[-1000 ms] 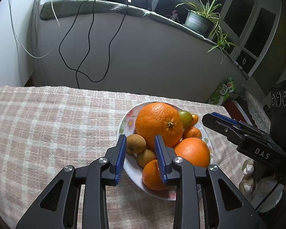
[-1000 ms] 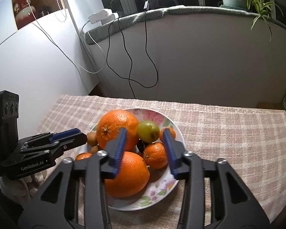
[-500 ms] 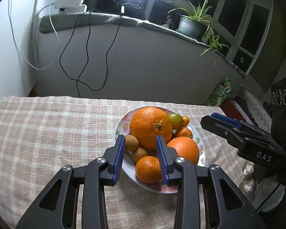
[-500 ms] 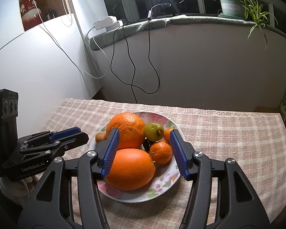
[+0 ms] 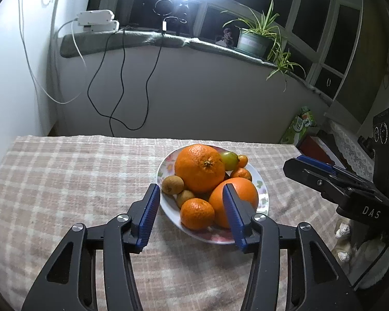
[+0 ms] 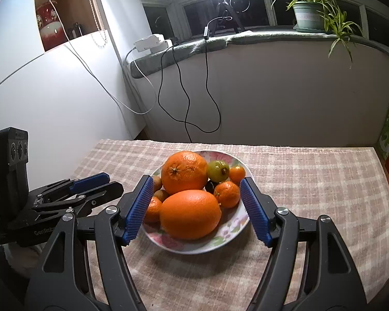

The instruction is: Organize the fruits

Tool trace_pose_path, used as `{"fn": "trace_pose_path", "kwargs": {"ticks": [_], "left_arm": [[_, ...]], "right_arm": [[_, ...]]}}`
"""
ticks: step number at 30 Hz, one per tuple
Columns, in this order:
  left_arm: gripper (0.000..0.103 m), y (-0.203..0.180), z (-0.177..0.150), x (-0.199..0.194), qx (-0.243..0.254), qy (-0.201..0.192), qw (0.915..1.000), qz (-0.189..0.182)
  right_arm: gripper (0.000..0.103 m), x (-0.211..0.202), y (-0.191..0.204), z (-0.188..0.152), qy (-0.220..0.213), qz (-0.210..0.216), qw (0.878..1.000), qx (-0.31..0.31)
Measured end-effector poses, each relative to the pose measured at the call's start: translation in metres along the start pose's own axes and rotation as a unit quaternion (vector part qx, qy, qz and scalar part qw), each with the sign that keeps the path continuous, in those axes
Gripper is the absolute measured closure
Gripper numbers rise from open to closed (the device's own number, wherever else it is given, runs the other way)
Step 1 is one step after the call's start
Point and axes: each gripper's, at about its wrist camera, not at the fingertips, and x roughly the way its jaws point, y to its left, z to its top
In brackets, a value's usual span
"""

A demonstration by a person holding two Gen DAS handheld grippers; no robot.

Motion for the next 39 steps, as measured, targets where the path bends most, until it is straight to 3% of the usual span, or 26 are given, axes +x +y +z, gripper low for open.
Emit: {"fn": "trace_pose_path", "kwargs": {"ticks": [4,15,39], "left_arm": [[0.038,-0.005,-0.005,-0.015,0.004,-0.012,0.9999,0.01],[0.023,-0.015,-0.024,-0.047,0.016,-0.03,0.998,0.054],[0.023,-0.018,-0.037,-0.075,0.012,-0.045,0.996,0.076]], "right_arm": [[0.011,-0.013,0.001,-0.005,-0.012,-0.005,1.0,0.003],[0.01,-0.038,0.009,-0.022,-0.017,-0.021,1.0,-0.011],[0.009,-0.054,0.004,-0.036,-0.017,-0.023,0.999,0.016]]}}
